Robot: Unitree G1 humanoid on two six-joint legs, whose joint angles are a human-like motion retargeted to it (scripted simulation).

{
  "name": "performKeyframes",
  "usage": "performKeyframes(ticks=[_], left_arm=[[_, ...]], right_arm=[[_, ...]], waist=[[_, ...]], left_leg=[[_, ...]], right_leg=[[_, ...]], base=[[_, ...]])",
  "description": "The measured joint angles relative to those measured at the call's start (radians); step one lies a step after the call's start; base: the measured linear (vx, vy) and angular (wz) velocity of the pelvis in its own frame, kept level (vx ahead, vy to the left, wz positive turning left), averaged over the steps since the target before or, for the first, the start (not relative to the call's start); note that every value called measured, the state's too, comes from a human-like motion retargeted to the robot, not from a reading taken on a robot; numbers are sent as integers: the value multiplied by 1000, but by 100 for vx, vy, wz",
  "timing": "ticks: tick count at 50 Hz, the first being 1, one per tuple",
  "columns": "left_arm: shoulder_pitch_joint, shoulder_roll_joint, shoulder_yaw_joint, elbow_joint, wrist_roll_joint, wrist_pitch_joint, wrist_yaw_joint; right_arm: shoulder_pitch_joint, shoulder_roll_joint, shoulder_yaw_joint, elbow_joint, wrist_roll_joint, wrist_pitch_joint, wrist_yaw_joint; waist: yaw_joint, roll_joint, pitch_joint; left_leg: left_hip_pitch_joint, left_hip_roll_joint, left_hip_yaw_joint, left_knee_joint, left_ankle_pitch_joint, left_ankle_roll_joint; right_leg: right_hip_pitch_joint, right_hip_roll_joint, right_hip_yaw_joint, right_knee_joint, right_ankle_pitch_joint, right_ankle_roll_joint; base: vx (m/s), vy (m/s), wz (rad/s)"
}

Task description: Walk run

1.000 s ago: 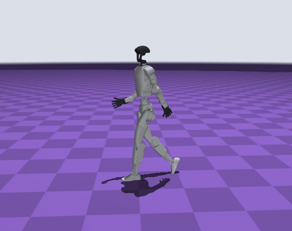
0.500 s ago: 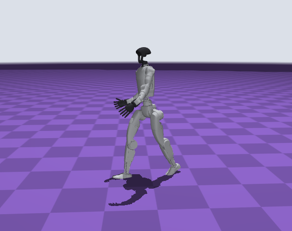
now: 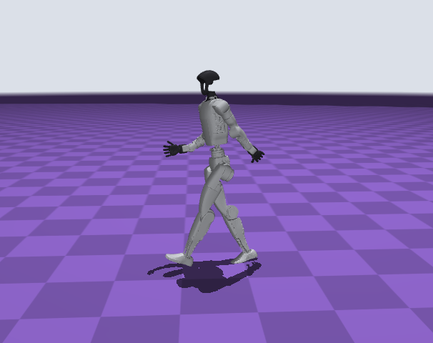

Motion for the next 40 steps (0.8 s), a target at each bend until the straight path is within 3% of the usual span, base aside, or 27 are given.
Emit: performKeyframes(ticks=[3, 5, 7, 8, 10, 12, 14, 15, 18, 20, 23, 25, 27, 28, 30, 32, 33, 36, 38, 40], left_arm=[[-1, 9, 6, 0, 8, 38, 2], [-22, 19, 30, 0, 17, 30, 12], [-61, 35, 44, 0, 3, -15, 17], [-88, 49, 44, 0, -18, -41, 9], [-185, 100, 15, 0, -84, -65, -26], [-327, 167, -41, -3, -144, -62, -22], [-460, 219, -72, -43, -162, -72, 32], [-519, 240, -69, -86, -156, -86, 68], [-674, 295, -82, -246, -185, -198, 124], [-775, 345, -117, -331, -263, -282, 108], [-907, 428, -153, -420, -406, -358, 40], [-978, 471, -150, -463, -483, -383, -2], [-1021, 493, -133, -491, -528, -405, -13], [-1034, 501, -128, -499, -551, -417, -6], [-1043, 506, -123, -504, -587, -435, 21], [-1025, 492, -119, -495, -610, -445, 59], [-1005, 481, -118, -483, -608, -449, 67], [-905, 428, -96, -427, -530, -452, 52], [-820, 384, -84, -360, -440, -428, 38], [-737, 348, -86, -269, -350, -392, 34]], right_arm=[[33, 27, 4, 23, -16, 12, -27], [60, 43, 25, 34, -30, 20, -45], [80, 57, 46, 40, -48, 26, -37], [88, 63, 61, 43, -58, 28, -28], [84, 67, 87, 47, -75, 29, -12], [83, 67, 80, 41, -80, 30, -7], [93, 64, 49, 37, -78, 32, -4], [98, 66, 35, 35, -75, 33, -3], [119, 68, 17, 15, -61, 32, -9], [127, 60, 7, 0, -51, 31, -2], [133, 45, -5, -15, -45, 38, 13], [130, 44, -11, -16, -52, 42, 13], [139, 49, -10, -19, -65, 42, 1], [145, 51, -9, -20, -72, 42, -6], [154, 57, -8, -19, -83, 45, -13], [159, 71, -13, -17, -92, 59, -10], [168, 79, -16, -18, -94, 65, -7], [171, 89, -10, -16, -79, 81, 0], [152, 78, 5, -7, -64, 93, 8], [118, 62, 28, 6, -60, 98, 8]], waist=[[39, -21, -15], [92, -32, -33], [79, -30, -63], [32, -25, -77], [-41, -63, -66], [-21, 12, -64], [-17, 60, -64], [-14, 65, -60], [-117, 93, -54], [-178, 98, -59], [-262, 80, -71], [-288, 69, -77], [-289, 76, -84], [-282, 85, -90], [-271, 90, -103], [-282, 88, -130], [-307, 88, -138], [-320, 86, -134], [-325, 78, -114], [-327, 52, -111]], left_leg=[[39, 16, 16, 75, -52, 54], [72, 72, 121, 121, -3, 69], [98, 67, 65, 164, 46, 135], [103, 59, -7, 201, 20, 157], [116, 20, -56, 280, -42, 155], [188, 112, 7, 258, -70, 156], [279, 111, -36, 208, -93, 163], [319, 105, -48, 187, -98, 162], [396, 94, -183, 160, -113, 147], [441, 67, -244, 148, -134, 156], [514, 25, -302, 148, -180, 158], [567, 11, -326, 147, -212, 153], [617, 28, -326, 149, -227, 133], [635, 42, -320, 154, -225, 120], [663, 52, -316, 173, -193, 92], [676, 56, -307, 224, -71, 46], [681, 64, -315, 267, 16, 27], [627, 81, -279, 492, 358, -22], [537, 121, -190, 718, 535, -4], [435, 121, -135, 881, 547, 43]], right_leg=[[35, -7, -9, 58, 142, 82], [49, -37, -56, 127, 353, 154], [20, -41, -69, 256, 576, 262], [-19, -18, -72, 357, 661, 307], [-163, -60, -119, 744, 702, 354], [-231, -25, -120, 771, 688, 344], [-299, -25, -143, 764, 593, 283], [-340, -36, -149, 770, 537, 245], [-455, -135, -224, 703, 388, 224], [-528, -217, -256, 597, 294, 206], [-605, -297, -206, 332, 281, 219], [-647, -334, -227, 167, 249, 161], [-683, -304, -166, 17, 193, 172], [-692, -296, -175, -33, 168, 194], [-692, -299, -230, -36, 180, 182], [-691, -296, -230, 70, 205, 121], [-678, -313, -255, 94, 272, 125], [-622, -257, -13, 165, 238, 95], [-551, -268, -68, 186, 184, 72], [-467, -323, -232, 164, 165, 61]], base=[[136, -35, -55], [131, -31, -140], [127, -26, -39], [146, -38, 66], [134, -50, 62], [91, -9, -6], [101, -4, 42], [100, -24, 100], [90, -31, 191], [100, -41, 183], [103, -49, 142], [90, -50, 65], [98, -59, 6], [103, -65, -18], [104, -70, -13], [114, -80, 54], [112, -83, 93], [98, -75, 35], [108, -80, -23], [81, -58, -48]])
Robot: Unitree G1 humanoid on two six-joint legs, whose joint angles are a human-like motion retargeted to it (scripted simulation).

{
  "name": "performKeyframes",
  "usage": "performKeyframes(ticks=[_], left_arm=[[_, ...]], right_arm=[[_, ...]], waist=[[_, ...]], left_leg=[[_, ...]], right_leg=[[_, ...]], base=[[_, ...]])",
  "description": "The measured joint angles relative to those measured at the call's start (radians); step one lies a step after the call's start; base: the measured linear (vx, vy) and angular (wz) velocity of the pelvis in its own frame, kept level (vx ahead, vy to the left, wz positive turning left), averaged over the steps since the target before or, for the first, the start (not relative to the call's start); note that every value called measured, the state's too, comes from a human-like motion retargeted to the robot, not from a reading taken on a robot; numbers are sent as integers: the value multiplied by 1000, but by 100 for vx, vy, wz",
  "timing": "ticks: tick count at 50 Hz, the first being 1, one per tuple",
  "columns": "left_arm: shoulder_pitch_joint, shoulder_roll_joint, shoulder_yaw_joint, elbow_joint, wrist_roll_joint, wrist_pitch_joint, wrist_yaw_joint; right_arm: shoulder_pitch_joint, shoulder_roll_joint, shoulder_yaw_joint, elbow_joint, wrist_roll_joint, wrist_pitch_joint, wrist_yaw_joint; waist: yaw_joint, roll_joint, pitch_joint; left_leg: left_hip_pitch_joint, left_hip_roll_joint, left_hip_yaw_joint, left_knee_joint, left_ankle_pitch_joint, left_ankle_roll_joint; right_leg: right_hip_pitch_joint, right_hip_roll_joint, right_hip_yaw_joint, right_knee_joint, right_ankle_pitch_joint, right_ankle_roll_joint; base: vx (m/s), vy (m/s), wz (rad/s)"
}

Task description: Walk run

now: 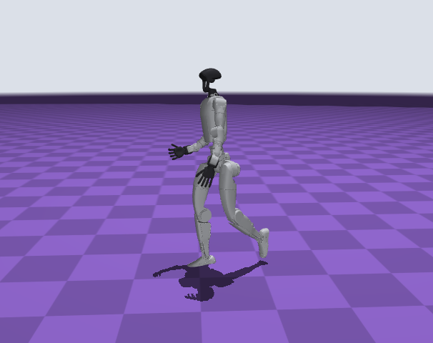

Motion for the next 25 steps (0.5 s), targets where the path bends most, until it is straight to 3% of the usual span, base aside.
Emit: performKeyframes(ticks=[2, 5, 10, 13, 15, 18, 20, 22, 25], left_arm=[[90, -35, -22, 83, 85, 57, 0], [235, -102, -53, 181, 210, 179, 22], [491, -244, 11, 269, 382, 327, 72], [616, -314, 21, 269, 433, 396, -22], [685, -348, 35, 269, 487, 418, -110], [738, -352, 40, 269, 549, 419, -219], [743, -343, 40, 269, 567, 429, -241], [728, -327, 54, 269, 564, 443, -206], [662, -283, 59, 269, 494, 429, -149]], right_arm=[[-45, -9, 10, 16, -5, 1, -6], [-90, -23, 18, 18, -27, -11, -8], [-132, -48, 21, -1, -12, -47, 20], [-149, -63, -2, 4, 11, -45, 39], [-146, -74, -19, 12, 10, -50, 34], [-121, -68, -40, 34, -20, -57, -9], [-93, -54, -46, 46, -47, -58, -42], [-54, -34, -37, 51, -54, -60, -61], [-8, 0, -11, 59, -43, -54, -54]], waist=[[7, -20, 2], [51, -43, 17], [162, -69, 51], [229, -43, 86], [272, -33, 103], [271, -39, 95], [304, -56, 80], [348, -61, 58], [306, -52, 15]], left_leg=[[-88, -23, 34, 61, -148, 14], [-221, -35, 74, 58, -272, -2], [-373, -23, 140, -278, -424, -7], [-400, 9, 195, -564, -444, -25], [-425, -24, 164, -740, -509, -47], [-418, -89, 124, -869, -568, -45], [-403, -84, 121, -815, -544, 21], [-381, -41, 204, -750, -534, 23], [-362, -44, 80, -658, -500, 87]], right_leg=[[56, 38, 51, -27, -33, -10], [135, 74, 66, -78, -45, -22], [256, 185, 160, -141, -95, -63], [340, 262, 201, -158, -142, -76], [404, 292, 228, -160, -166, -73], [466, 306, 209, -144, -128, -23], [487, 294, 218, -104, -33, 34], [500, 275, 180, -33, 169, 94], [439, 290, 169, 190, 488, 222]], base=[[84, -57, -49], [94, -60, -101], [91, -46, -125], [110, -33, -88], [103, -27, -51], [110, -25, 21], [111, -23, -46], [137, -25, -92], [142, -25, 37]])
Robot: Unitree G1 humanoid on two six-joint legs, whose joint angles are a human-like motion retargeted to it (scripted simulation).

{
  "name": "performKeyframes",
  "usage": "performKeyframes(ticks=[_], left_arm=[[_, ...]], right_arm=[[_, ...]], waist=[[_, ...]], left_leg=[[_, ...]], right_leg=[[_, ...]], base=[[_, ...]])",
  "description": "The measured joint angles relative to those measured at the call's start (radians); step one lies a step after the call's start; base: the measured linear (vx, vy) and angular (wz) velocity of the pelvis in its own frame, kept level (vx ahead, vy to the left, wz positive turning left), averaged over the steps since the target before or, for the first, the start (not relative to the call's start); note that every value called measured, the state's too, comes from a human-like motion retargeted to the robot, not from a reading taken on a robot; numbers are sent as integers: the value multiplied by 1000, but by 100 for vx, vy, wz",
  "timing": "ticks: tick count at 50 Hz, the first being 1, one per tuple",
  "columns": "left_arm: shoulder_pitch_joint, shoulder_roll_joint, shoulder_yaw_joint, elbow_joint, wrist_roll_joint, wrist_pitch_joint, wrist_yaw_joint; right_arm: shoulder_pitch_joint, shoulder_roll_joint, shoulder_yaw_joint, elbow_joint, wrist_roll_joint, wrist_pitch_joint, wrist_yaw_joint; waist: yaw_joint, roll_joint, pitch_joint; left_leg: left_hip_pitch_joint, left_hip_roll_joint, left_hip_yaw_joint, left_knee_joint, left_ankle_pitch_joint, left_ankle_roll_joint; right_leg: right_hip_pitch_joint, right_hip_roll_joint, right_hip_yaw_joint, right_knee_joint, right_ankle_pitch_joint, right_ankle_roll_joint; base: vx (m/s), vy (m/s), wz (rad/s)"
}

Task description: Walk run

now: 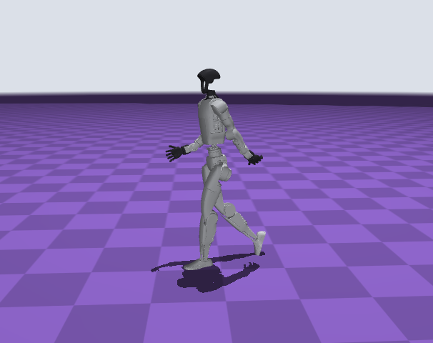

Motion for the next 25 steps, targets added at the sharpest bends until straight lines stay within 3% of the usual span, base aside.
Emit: performKeyframes(ticks=[2, 3, 5, 7, 12, 15, 16, 18, 20, 22, 23, 25], left_arm=[[-98, 45, 8, 0, -49, -30, -3], [-159, 71, 11, 0, -72, -43, -4], [-276, 109, 0, -57, -134, -58, 10], [-390, 146, -28, -148, -221, -95, 75], [-648, 263, -87, -340, -418, -268, 208], [-793, 342, -112, -402, -512, -334, 166], [-835, 366, -111, -412, -533, -344, 141], [-907, 405, -110, -431, -572, -358, 98], [-954, 430, -115, -449, -614, -367, 75], [-965, 425, -127, -472, -658, -383, 88], [-961, 418, -133, -484, -681, -398, 102], [-929, 393, -137, -496, -710, -438, 138]], right_arm=[[-3, 5, 23, 5, 5, 11, 11], [-11, 5, 28, 7, 3, 13, 15], [-21, 2, 29, 8, -3, 10, 24], [-27, -5, 18, 7, -10, 4, 26], [-22, -28, -8, -16, -6, -24, 51], [-23, -36, -18, -15, 9, -32, 72], [-25, -34, -21, -9, 14, -30, 69], [-26, -28, -22, -1, 15, -25, 53], [-22, -24, -18, 2, -1, -24, 27], [-12, -27, -21, 0, -18, -30, 10], [-10, -26, -25, 0, -24, -31, 5], [3, -19, -33, 0, -31, -27, 5]], waist=[[-51, -24, 15], [-39, -16, 17], [-7, 48, 15], [-7, 68, 24], [-156, 97, 19], [-234, 68, 1], [-246, 57, -2], [-260, 45, -5], [-246, 51, -11], [-229, 50, -22], [-230, 49, -27], [-270, 53, -41]], left_leg=[[45, -55, -53, 51, -63, 28], [75, -19, 7, 59, -87, 26], [143, 46, 10, 20, -109, 26], [218, 35, -16, -14, -127, 29], [351, -13, -211, -78, -151, 32], [416, -64, -281, -76, -194, 44], [441, -73, -293, -74, -210, 45], [496, -74, -305, -75, -237, 39], [538, -49, -287, -74, -252, 20], [567, -47, -285, -51, -236, 0], [576, -50, -293, -32, -209, -13], [593, -35, -301, 22, -106, -48]], right_leg=[[-118, -20, -3, 323, 48, 64], [-164, -35, -14, 412, 48, 68], [-233, -7, -40, 416, -15, 11], [-311, -22, -57, 418, -126, -51], [-476, -178, -171, 222, -376, -56], [-548, -263, -132, -32, -410, -17], [-566, -294, -154, -110, -437, -45], [-603, -305, -139, -267, -476, -86], [-633, -259, -19, -403, -508, -98], [-645, -285, -75, -376, -496, -62], [-647, -281, -40, -324, -476, -78], [-627, -317, -130, -253, -402, -73]], base=[[114, -29, 75], [90, -25, -20], [89, -12, -46], [97, -16, 48], [87, -28, 192], [93, -48, 158], [103, -62, 107], [95, -62, 57], [76, -51, 5], [95, -68, 9], [105, -77, 59], [97, -71, 114]])
